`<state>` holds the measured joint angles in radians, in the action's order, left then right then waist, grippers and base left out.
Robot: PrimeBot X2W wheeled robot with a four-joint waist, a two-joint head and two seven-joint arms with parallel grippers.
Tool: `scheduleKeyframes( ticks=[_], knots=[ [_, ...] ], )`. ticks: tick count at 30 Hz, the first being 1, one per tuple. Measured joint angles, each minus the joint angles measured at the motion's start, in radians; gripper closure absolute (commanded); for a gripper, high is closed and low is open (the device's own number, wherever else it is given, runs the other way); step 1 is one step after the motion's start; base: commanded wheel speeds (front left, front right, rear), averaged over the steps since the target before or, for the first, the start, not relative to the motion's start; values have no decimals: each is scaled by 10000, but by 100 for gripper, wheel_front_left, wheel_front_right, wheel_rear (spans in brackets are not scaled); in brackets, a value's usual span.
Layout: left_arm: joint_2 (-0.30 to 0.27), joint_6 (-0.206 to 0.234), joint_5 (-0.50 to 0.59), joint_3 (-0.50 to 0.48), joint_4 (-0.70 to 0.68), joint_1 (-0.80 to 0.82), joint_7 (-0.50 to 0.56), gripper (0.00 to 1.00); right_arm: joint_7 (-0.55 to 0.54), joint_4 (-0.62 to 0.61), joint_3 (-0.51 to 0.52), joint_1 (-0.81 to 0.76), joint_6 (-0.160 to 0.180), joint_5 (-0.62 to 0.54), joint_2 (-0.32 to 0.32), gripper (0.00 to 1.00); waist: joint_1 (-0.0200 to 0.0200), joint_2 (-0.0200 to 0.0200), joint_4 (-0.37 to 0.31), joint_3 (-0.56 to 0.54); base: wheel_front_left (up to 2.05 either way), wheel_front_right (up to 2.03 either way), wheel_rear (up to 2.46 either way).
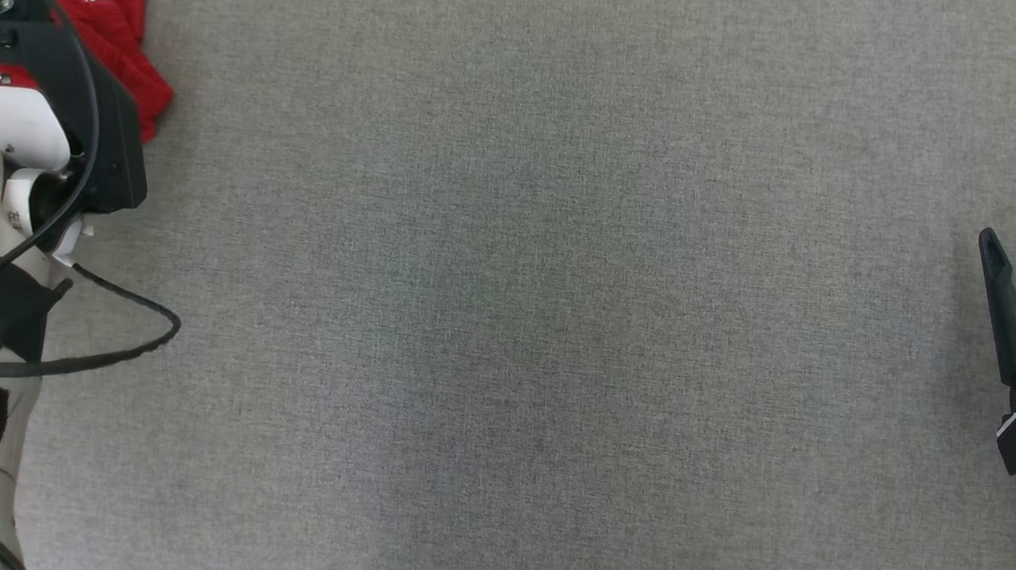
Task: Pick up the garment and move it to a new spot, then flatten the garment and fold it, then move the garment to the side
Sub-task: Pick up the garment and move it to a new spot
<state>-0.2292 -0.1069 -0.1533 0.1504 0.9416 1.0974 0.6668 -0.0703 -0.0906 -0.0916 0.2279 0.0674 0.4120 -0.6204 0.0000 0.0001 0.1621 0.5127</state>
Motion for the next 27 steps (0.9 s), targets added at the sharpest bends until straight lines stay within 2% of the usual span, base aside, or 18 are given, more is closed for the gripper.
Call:
scheduleKeyframes(
  ticks=[6, 11, 15, 22, 27],
  knots=[
    [36, -169, 15, 334, 194, 782, -573, 100, 190, 508, -253, 16, 2, 94, 412, 0, 0, -1, 84, -495, 0, 0, 0],
    [399, -178, -167, 665, 8, 1028, -1229, 100, 395, 1057, -504, 38, 0, 148, 834, 0, -1, -1, 95, -1084, 0, 0, 0],
    [750, -180, -752, 1607, -558, 1019, -1755, 100, 458, 1499, -759, 79, -17, 192, 1149, 0, -2, -1, 61, -1565, 0, 0, 0],
    [867, -242, -1636, 3373, -1559, 841, -2297, 100, 637, 2006, -1216, 329, -58, 194, 1820, 0, -2, -3, -163, -2445, 0, 0, 0],
    [1490, -249, -2635, 4870, -2443, 40, -2452, 100, 792, 2522, -1327, 293, -58, 280, 2100, 0, -2, -3, -473, -3032, 0, 0, 0]
  ],
)
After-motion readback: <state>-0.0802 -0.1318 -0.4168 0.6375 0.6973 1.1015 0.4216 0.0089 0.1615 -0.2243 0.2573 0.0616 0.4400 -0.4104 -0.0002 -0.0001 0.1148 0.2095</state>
